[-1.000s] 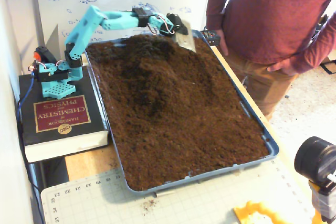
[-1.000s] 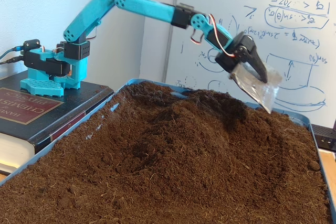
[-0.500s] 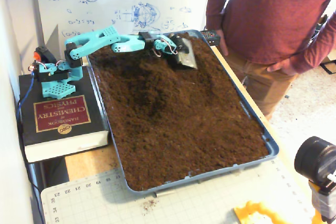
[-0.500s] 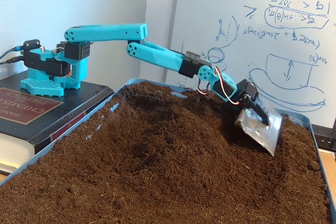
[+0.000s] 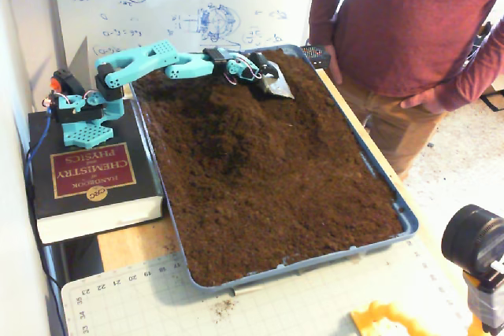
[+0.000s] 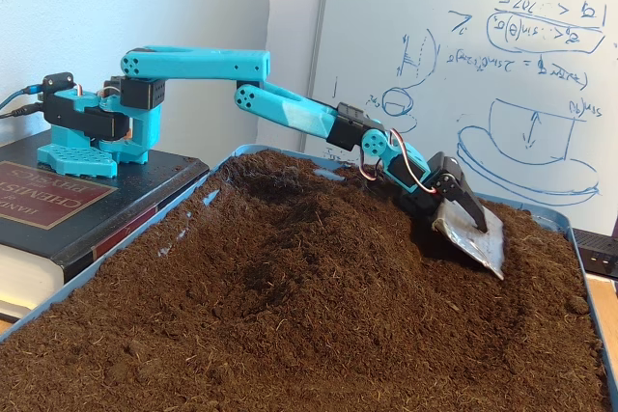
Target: Build a berm.
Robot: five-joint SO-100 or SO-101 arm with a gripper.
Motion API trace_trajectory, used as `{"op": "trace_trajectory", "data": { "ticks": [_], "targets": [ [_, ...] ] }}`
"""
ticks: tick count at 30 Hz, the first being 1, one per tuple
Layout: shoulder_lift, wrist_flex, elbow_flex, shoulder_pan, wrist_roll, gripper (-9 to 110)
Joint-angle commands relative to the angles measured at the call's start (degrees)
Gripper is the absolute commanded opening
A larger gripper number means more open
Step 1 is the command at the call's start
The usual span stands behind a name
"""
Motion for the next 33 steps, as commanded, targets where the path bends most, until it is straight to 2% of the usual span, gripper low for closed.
{"op": "trace_trajectory", "data": {
  "ticks": [1,14,33],
  "targets": [
    [6.42,0.35,6.06,-6.33,0.18,0],
    [23.29,0.35,31.9,-6.06,0.18,0],
    [39.9,0.35,56.34,-5.98,0.18,0]
  ]
}}
